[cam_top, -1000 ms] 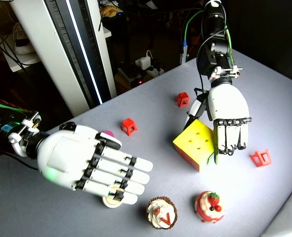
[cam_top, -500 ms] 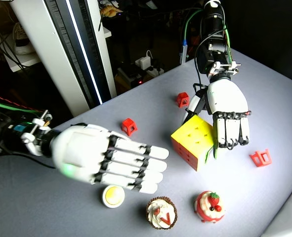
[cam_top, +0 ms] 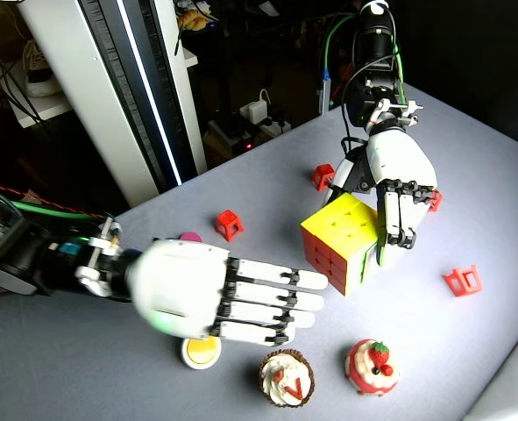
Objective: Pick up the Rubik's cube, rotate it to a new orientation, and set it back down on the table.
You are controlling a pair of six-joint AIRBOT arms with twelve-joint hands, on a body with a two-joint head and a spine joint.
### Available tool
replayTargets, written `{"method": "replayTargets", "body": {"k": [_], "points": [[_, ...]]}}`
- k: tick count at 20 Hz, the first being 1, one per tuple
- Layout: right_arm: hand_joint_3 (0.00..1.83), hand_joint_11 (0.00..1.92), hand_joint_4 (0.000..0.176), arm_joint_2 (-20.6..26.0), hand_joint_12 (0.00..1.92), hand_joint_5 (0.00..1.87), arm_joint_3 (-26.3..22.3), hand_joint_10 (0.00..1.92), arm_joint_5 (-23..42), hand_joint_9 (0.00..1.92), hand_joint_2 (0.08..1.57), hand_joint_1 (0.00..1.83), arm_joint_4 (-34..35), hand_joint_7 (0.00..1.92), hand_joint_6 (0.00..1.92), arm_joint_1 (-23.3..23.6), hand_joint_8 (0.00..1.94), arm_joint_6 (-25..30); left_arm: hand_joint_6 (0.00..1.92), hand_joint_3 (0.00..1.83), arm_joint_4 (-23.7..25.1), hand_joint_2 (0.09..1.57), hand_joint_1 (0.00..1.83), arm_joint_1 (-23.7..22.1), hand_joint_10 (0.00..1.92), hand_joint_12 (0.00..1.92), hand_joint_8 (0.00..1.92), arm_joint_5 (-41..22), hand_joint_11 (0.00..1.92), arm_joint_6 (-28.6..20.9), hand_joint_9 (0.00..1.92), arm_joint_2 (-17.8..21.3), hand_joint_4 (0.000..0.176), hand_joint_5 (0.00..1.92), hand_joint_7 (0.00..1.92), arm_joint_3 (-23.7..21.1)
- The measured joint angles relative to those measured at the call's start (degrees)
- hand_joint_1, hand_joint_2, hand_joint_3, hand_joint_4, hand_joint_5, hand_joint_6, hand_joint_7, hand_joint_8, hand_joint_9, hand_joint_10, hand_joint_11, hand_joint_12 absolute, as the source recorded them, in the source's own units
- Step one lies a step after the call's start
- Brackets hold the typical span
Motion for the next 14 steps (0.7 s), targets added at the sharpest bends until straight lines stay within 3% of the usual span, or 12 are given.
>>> {"method": "replayTargets", "body": {"k": [1,2,3,6,8,10,12,14], "points": [[0.79,0.00,0.000,-0.37,1.28,0.19,0.55,0.06,-0.26,0.28,0.96,1.37,-0.04,0.20,0.00,0.17,0.00,0.39,1.48,0.01,0.46,1.29,1.15,0.00,1.92,1.92,1.65,-0.26,1.19,-0.13,1.10,0.02,0.000,0.60,0.72,-0.07],[0.92,0.00,0.000,-0.83,1.27,0.19,1.22,0.05,-0.50,0.28,0.89,1.44,-0.02,0.19,0.00,0.20,0.00,1.20,1.48,0.00,0.48,1.29,1.08,-0.02,1.92,1.92,1.82,-0.63,1.27,-0.33,1.17,0.07,0.000,0.63,0.91,-0.15],[0.86,0.00,0.000,-1.11,1.39,0.18,1.62,0.06,-1.09,0.30,0.92,1.47,-0.20,0.18,0.00,0.57,0.00,1.25,1.14,0.00,0.61,1.19,1.22,-0.02,1.92,1.92,1.90,-0.90,1.32,-0.44,1.20,0.11,0.000,0.45,0.94,-0.15],[0.55,0.00,0.000,-2.69,1.56,0.15,3.54,0.08,-3.23,0.27,1.08,1.41,-0.37,0.16,0.00,1.60,0.00,2.54,0.33,0.00,0.94,1.16,1.17,0.04,1.92,1.92,1.92,-1.42,1.27,-0.81,1.15,0.13,0.000,0.50,0.89,-0.28],[0.29,0.00,0.000,-3.69,1.52,0.15,4.72,0.09,-4.61,0.23,1.23,1.38,-0.50,0.16,0.00,2.19,0.00,2.89,0.08,0.00,1.31,1.18,1.18,0.15,1.92,1.92,1.92,-1.99,1.33,-1.11,1.21,0.11,0.000,0.55,0.94,-0.28],[0.21,0.00,0.000,-4.22,1.37,0.13,5.44,0.06,-5.18,0.17,1.28,1.40,-0.72,0.13,0.00,2.40,0.00,3.21,0.06,0.00,1.25,1.17,1.21,0.26,1.92,1.92,1.92,-2.25,1.37,-1.09,1.24,0.13,0.000,0.61,0.97,-0.28],[0.16,0.00,0.000,-4.48,1.36,0.08,6.23,0.05,-6.10,0.14,1.29,1.34,-0.66,0.09,0.00,2.64,0.00,3.30,0.06,0.00,1.20,1.17,1.17,0.59,1.92,1.92,1.92,-2.27,1.39,-1.09,1.24,0.22,0.000,0.63,0.96,-0.37],[0.09,0.00,0.000,-4.70,1.26,0.03,6.97,0.05,-7.52,0.12,1.27,1.17,-0.57,0.04,0.00,3.13,0.00,3.30,0.04,0.00,1.88,1.14,1.16,0.61,1.92,1.92,1.92,-2.25,1.35,-1.18,1.22,0.31,0.000,0.68,0.95,-0.63]]}}
